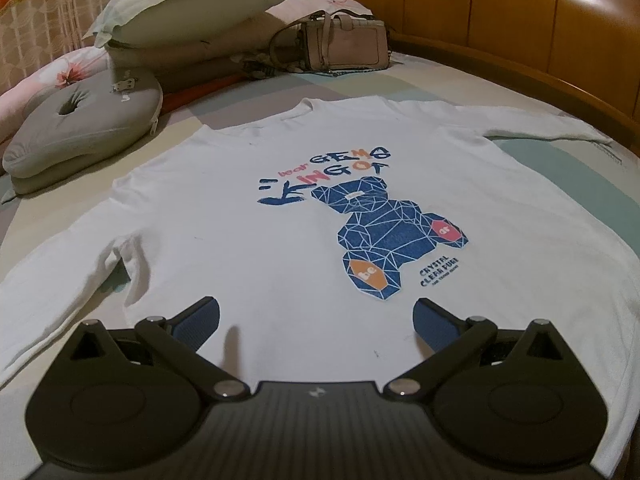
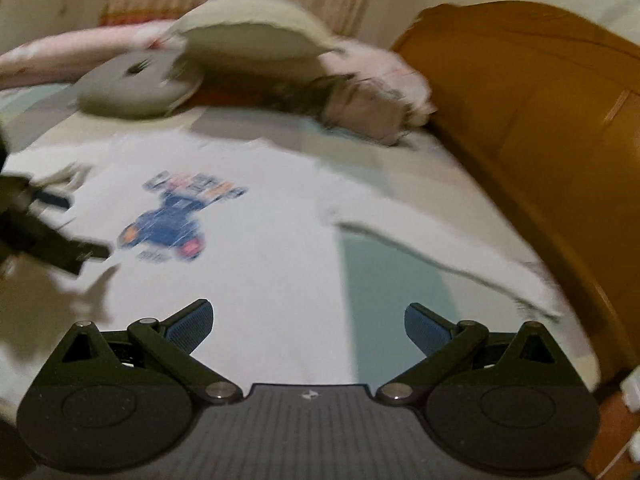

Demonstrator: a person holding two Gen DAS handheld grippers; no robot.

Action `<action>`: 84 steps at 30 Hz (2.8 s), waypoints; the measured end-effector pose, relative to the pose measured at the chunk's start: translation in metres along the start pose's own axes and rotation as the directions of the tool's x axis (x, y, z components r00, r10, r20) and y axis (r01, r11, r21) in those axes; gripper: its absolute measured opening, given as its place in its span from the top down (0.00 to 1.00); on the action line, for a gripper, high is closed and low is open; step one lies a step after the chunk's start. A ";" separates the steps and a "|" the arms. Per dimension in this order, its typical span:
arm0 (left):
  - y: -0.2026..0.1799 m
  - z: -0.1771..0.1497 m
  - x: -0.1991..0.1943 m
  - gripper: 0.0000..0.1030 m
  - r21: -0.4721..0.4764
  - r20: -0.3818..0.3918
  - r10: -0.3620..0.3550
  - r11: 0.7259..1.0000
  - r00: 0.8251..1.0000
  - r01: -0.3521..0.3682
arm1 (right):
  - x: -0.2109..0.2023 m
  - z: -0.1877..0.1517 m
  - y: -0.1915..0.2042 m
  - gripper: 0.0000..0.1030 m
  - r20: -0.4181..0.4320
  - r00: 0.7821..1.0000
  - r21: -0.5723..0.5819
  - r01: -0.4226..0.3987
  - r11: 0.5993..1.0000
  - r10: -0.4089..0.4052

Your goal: Fold clothes

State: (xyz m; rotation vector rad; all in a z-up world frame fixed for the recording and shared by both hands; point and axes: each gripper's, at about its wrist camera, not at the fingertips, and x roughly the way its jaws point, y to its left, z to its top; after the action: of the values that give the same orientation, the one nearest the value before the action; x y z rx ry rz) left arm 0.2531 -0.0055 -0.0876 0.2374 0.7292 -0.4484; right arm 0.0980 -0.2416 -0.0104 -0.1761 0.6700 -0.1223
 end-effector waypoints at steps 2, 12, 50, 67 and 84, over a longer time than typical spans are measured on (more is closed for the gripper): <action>-0.001 0.000 -0.001 0.01 0.003 0.003 -0.001 1.000 1.000 0.001 | 0.002 0.002 -0.014 0.00 0.010 1.000 0.081 -0.007 0.997 0.006; 0.002 -0.001 0.004 0.01 -0.005 -0.008 0.005 1.000 1.000 -0.005 | 0.075 -0.004 -0.015 0.00 -0.027 0.968 0.352 -0.225 0.908 0.251; -0.003 -0.002 0.006 0.01 0.014 -0.014 0.008 1.000 1.000 -0.008 | 0.111 -0.032 0.048 0.00 -0.193 0.964 0.119 -0.162 0.980 0.182; -0.002 -0.002 0.003 0.01 0.013 -0.004 0.007 1.000 1.000 -0.007 | 0.104 -0.035 0.048 0.00 -0.248 0.959 0.189 -0.091 0.978 0.137; 0.001 -0.004 0.008 0.01 0.006 -0.025 0.015 1.000 1.000 -0.015 | 0.096 -0.049 0.043 0.00 -0.179 0.964 0.156 -0.169 0.973 0.196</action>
State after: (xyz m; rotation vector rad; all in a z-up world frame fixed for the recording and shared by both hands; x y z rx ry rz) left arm 0.2567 -0.0055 -0.0966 0.2542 0.7503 -0.4336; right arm 0.1442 -0.2213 -0.1144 0.0341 0.8651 -0.0081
